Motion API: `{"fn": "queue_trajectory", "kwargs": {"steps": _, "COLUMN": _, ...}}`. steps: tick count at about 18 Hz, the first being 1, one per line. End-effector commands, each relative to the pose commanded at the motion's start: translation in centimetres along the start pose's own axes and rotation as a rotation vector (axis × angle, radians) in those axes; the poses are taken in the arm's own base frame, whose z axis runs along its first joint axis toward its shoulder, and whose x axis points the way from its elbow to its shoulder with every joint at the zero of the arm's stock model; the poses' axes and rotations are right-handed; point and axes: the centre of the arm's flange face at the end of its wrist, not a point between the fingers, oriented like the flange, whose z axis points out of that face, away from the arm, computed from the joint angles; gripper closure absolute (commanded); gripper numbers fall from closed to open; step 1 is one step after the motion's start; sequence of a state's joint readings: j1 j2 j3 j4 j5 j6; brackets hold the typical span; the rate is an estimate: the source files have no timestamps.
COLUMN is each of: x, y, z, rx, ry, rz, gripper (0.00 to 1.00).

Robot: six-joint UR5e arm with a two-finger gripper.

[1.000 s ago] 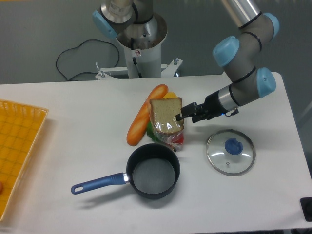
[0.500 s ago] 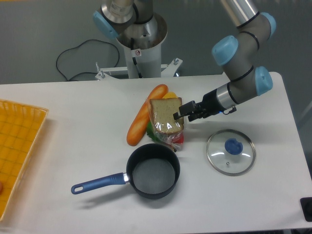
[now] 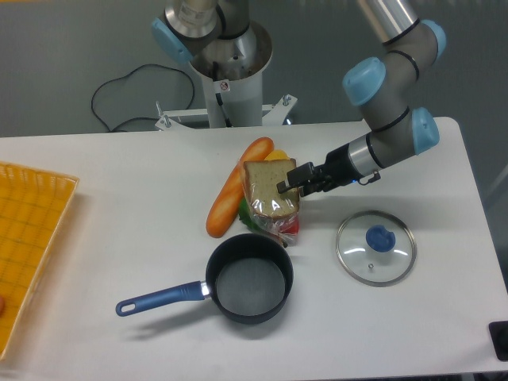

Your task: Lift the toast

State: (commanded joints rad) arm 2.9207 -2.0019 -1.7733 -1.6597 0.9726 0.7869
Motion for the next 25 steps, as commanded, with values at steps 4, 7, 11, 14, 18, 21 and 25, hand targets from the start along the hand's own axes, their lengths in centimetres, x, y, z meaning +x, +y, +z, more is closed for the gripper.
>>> {"fn": "queue_trajectory", "kwargs": {"steps": 4, "x": 0.41, "y": 0.27, "z": -0.45, "rx": 0.009, "ry": 0.006, "rz": -0.003, "gripper": 0.28}}
{"fn": "queue_trajectory", "kwargs": {"steps": 7, "x": 0.40, "y": 0.23, "z": -0.33, "rx": 0.014, "ry": 0.016, "rz": -0.009, "gripper": 0.30}}
{"fn": "queue_trajectory", "kwargs": {"steps": 11, "x": 0.48, "y": 0.21, "z": -0.39, "rx": 0.018, "ry": 0.017, "rz": -0.007, "gripper": 0.32}}
{"fn": "queue_trajectory", "kwargs": {"steps": 14, "x": 0.51, "y": 0.26, "z": -0.09, "rx": 0.013, "ry": 0.019, "rz": -0.008, "gripper": 0.32}}
{"fn": "queue_trajectory", "kwargs": {"steps": 18, "x": 0.54, "y": 0.18, "z": 0.01, "rx": 0.015, "ry": 0.022, "rz": -0.007, "gripper": 0.32}}
{"fn": "queue_trajectory", "kwargs": {"steps": 21, "x": 0.38, "y": 0.26, "z": -0.16, "rx": 0.018, "ry": 0.024, "rz": -0.012, "gripper": 0.39}}
{"fn": "queue_trajectory", "kwargs": {"steps": 25, "x": 0.34, "y": 0.37, "z": -0.08, "rx": 0.020, "ry": 0.029, "rz": -0.016, "gripper": 0.54}}
